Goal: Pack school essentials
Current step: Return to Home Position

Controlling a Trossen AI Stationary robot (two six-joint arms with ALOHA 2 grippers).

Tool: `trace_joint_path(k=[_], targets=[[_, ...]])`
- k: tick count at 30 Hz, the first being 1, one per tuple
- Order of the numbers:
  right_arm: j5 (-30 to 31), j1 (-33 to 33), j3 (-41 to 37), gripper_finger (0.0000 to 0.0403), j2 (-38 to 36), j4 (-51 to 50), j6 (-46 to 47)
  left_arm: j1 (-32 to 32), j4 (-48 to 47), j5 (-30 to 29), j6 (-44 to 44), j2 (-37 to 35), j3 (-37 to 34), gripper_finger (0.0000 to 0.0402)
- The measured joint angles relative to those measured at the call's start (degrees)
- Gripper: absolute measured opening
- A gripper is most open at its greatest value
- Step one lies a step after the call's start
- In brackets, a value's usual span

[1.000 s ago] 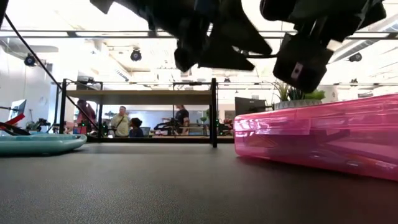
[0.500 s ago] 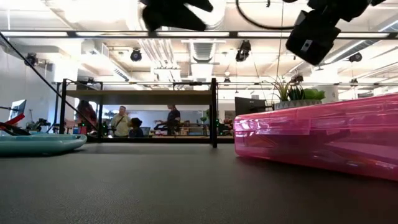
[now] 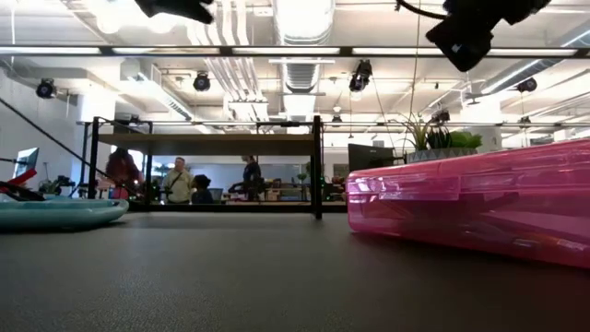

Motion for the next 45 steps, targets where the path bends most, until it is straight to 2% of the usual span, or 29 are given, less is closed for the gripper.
trace_joint_path(k=[2, 8, 11, 19, 26, 29, 34, 37, 45], targets=[[2.0, -0.1, -1.3, 0.0162, -1.6, 0.0, 0.0, 0.0, -0.2, -0.1, 0.0, -4.0, -2.2, 0.0210], [2.9, -0.9, -5.6, 0.0162, -5.7, 0.3, 3.2, 0.0, 0.2, -1.4, -0.2, -15.0, -9.5, 0.0210], [5.7, -1.0, -8.2, 0.0162, -7.7, 0.5, 5.4, 0.0, 0.4, -1.4, -0.2, -19.8, -13.1, 0.0210], [9.8, -1.0, -17.3, 0.0162, -12.1, 9.3, 10.8, 0.0, 3.5, -1.4, -0.2, -31.4, -23.8, 0.0210], [9.9, -1.0, -25.3, 0.0162, -12.8, 23.1, 14.1, 0.0, 13.1, -1.5, -0.2, -38.1, -34.3, 0.0210], [12.3, -1.0, -27.8, 0.0162, -12.8, 27.0, 15.0, 0.0, 16.4, -1.6, -0.2, -40.6, -37.7, 0.0210], [18.4, -1.0, -30.5, 0.0162, -12.8, 28.7, 15.1, 0.0, 19.2, -4.5, -0.2, -44.4, -42.8, 0.0210], [18.8, -1.0, -31.4, 0.0162, -12.8, 28.8, 15.1, 0.0, 20.1, -6.4, -0.3, -46.7, -45.5, 0.0210], [18.8, -1.0, -33.9, 0.0152, -12.8, 31.2, 15.1, 0.0, 23.6, -6.4, -0.7, -53.2, -52.9, 0.0210]])
